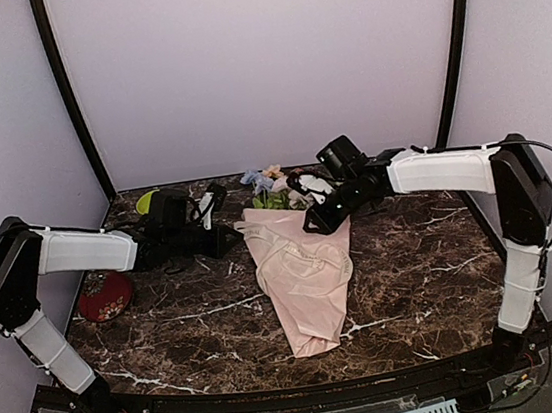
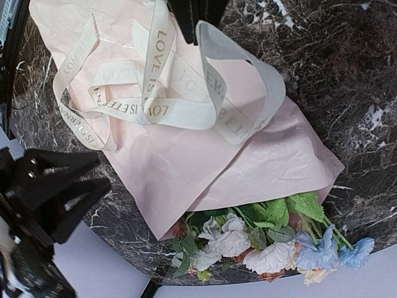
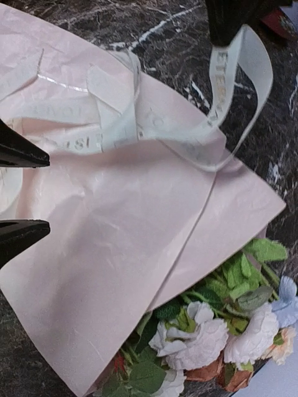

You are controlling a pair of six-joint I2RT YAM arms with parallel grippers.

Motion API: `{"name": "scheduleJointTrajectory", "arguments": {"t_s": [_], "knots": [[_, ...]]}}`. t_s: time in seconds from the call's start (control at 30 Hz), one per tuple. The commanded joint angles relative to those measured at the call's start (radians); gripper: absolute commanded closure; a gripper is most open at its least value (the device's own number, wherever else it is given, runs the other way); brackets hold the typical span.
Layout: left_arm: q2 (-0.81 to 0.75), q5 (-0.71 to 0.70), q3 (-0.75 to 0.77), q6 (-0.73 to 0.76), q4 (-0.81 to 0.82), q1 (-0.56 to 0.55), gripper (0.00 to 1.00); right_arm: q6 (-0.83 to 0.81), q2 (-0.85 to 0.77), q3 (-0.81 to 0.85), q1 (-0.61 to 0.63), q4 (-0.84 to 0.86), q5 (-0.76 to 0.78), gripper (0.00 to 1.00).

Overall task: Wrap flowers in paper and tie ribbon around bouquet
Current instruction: Cross the ribbon over the folded bouquet.

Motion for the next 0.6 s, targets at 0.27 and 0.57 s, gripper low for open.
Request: {"name": "scheduleJointTrajectory", "arguments": {"t_s": [0.27, 0.57], "knots": [[-0.008, -0.006, -0.008, 0.004, 0.015, 0.001, 1.0, 0.015, -0.042, -0.211, 0.158, 0.138, 0.013, 0.62], [-0.018, -0.002, -0.018, 0.002, 0.012, 0.001, 1.0, 0.015, -0.013, -0.213, 0.158, 0.126, 0.056, 0.57]]}}
